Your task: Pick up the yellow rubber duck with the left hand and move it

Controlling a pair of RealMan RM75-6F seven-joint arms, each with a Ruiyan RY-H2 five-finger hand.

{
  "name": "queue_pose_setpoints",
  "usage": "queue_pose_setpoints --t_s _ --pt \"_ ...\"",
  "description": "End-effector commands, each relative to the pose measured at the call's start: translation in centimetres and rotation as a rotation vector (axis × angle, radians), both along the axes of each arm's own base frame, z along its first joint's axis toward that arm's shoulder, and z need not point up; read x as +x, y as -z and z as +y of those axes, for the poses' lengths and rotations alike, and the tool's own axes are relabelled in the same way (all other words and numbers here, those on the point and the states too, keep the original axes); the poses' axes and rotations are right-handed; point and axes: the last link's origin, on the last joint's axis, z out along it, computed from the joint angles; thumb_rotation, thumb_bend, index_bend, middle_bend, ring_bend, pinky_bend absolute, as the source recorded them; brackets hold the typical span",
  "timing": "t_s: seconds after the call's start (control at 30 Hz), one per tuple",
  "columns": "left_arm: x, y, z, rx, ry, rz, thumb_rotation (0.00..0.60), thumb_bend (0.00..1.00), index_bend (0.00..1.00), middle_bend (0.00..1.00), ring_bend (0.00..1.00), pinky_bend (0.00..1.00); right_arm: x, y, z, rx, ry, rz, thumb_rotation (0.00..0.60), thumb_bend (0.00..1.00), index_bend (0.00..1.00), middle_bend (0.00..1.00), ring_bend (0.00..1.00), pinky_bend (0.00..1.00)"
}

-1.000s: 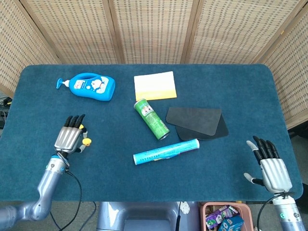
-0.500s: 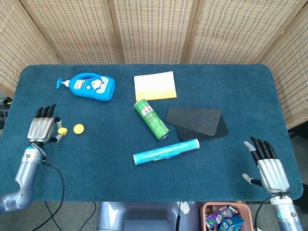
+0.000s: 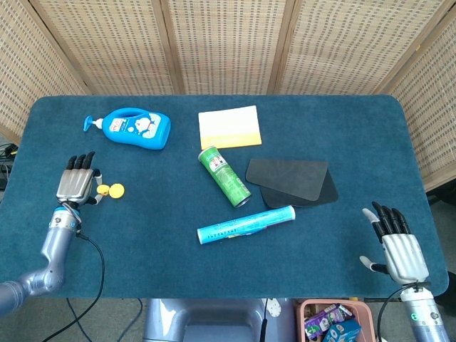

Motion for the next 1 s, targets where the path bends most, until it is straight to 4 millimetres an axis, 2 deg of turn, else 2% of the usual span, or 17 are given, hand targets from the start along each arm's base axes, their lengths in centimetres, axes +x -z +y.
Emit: queue_pose_setpoints --t_s 0.03,0.37,0.73,0.83,0.9,1.0 --pt "0.1 0.3 0.4 -0.002 -0.008 -0.001 0.6 0.27 0.55 0.0 0.0 0.0 -0.1 0.0 -0.1 0.001 0.004 -0.001 0.6 0.1 0.0 0.0 0.0 0.0" --pt "-0.1 1.2 1.3 -0.011 -0.032 0.008 0.6 0.28 0.55 0.0 0.0 0.0 -0.4 0.1 -0.4 0.005 0.014 -0.002 0.6 0.1 0.0 0.0 0.0 0.0" --pt "1.3 2.8 1.8 -0.033 -0.003 -0.012 0.6 0.27 0.55 0.0 0.0 0.0 -0.5 0.3 -0.5 0.008 0.018 0.004 0.6 0.1 0.0 0.0 0.0 0.0" --pt "1.3 3.1 1.7 -0.043 -0.003 -0.002 0.6 0.21 0.46 0.0 0.0 0.0 -0.5 0.2 -0.5 0.006 0.019 0.001 0.6 0.1 0.0 0.0 0.0 0.0" --pt "1.2 3.3 1.7 -0.051 -0.008 0.004 0.6 0.15 0.36 0.0 0.0 0.0 -0.5 0.2 -0.4 0.005 0.018 0.0 0.6 0.1 0.0 0.0 0.0 0.0" --pt "1.3 3.4 1.6 -0.054 -0.014 0.014 0.6 0.15 0.34 0.0 0.0 0.0 -0.5 0.1 -0.4 0.001 0.013 -0.002 0.6 0.1 0.0 0.0 0.0 0.0"
